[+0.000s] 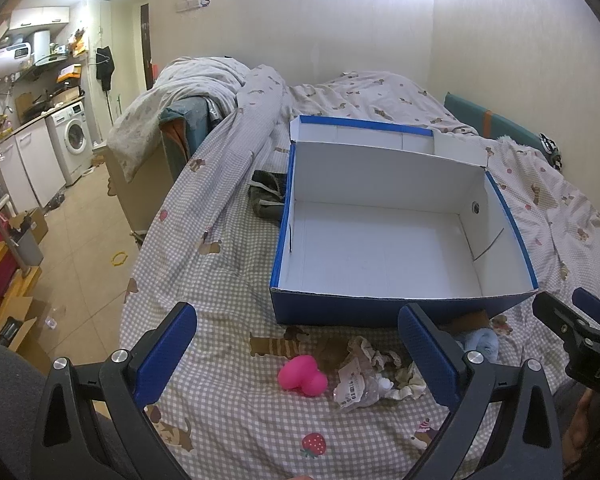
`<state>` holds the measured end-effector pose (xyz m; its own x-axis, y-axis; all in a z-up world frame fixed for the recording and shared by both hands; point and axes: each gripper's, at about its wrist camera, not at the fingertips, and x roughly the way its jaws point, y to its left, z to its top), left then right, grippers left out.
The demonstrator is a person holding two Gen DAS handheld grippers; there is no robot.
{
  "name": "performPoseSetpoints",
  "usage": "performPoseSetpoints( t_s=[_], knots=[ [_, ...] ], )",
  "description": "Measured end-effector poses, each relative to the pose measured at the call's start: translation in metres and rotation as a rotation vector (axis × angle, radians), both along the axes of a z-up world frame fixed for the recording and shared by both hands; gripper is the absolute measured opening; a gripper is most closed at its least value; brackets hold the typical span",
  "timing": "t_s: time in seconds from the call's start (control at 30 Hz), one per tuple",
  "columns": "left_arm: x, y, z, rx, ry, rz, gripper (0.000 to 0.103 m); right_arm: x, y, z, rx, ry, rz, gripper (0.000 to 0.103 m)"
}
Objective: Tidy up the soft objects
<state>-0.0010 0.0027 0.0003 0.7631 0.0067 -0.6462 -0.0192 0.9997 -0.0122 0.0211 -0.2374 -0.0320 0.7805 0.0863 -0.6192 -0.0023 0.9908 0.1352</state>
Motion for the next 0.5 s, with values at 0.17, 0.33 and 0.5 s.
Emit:
performPoseSetpoints(
  t_s=[0.17, 0.33, 0.5],
  knots=[
    [-0.0007, 0.0007, 0.0000, -0.001, 0.003, 0.001, 0.101, -0.0004, 0.0005, -0.0004, 0.000, 0.001, 0.000, 0.103],
    [-0.0009, -0.0031, 0.0034, 0.005, 0.001, -0.001, 0.101, 0.0009, 0.0009, -0.0009, 0.001, 0.002, -0.001, 0.103],
    [-0.0012, -0.0033, 0.0037, 0.006, 0.001, 0.000, 0.101, 0.0007, 0.0007, -0.0009, 0.001, 0.003, 0.001, 0.103]
  ],
)
